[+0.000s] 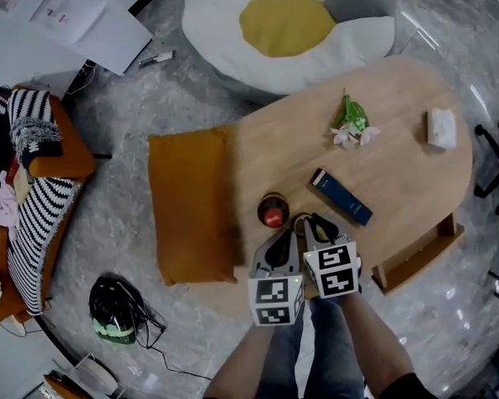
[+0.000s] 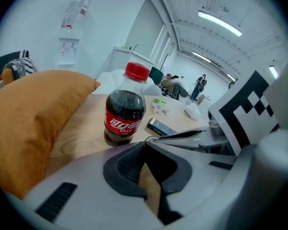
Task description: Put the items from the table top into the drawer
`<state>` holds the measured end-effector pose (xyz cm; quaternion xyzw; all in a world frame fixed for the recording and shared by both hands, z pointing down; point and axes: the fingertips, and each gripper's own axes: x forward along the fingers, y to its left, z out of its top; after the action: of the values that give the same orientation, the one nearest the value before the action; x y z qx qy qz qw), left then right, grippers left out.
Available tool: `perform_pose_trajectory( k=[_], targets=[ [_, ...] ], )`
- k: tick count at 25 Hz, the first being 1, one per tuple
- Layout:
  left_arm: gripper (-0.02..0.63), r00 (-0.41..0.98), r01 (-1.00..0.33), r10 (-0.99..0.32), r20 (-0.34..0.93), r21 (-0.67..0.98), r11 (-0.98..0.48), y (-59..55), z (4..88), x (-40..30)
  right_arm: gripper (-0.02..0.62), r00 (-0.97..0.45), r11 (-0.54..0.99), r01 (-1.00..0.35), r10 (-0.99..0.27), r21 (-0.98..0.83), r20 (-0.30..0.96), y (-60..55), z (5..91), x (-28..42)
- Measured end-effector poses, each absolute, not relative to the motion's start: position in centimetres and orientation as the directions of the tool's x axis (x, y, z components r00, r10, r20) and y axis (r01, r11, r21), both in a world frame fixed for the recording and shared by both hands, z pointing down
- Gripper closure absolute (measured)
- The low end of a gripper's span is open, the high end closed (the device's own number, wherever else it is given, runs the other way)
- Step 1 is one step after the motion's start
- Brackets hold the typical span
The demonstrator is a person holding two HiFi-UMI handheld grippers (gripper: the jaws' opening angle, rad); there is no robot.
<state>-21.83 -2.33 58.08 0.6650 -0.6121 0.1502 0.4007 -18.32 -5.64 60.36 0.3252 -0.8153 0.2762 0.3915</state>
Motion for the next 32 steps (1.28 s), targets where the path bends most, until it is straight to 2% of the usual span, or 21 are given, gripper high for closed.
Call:
perform_pose_trajectory(
  k=[15, 32],
  targets=[
    [0.595, 0.275, -0.932, -0.711, 0.647, 0.362, -0.031, -3.8, 54.3, -18.6, 0.546, -0.457, 0.583, -0.796, -0.399, -0.165, 0.795, -6.5, 55.9, -15.3],
    [0.595, 0.433, -0.892, -0.668, 0.605, 0.395, -0.221, -3.6, 52.6, -6.8, 0.548, -0.328, 0.396, -0.91, -0.5, -0.125, 0.801, -5.6, 54.7, -1.8]
  ],
)
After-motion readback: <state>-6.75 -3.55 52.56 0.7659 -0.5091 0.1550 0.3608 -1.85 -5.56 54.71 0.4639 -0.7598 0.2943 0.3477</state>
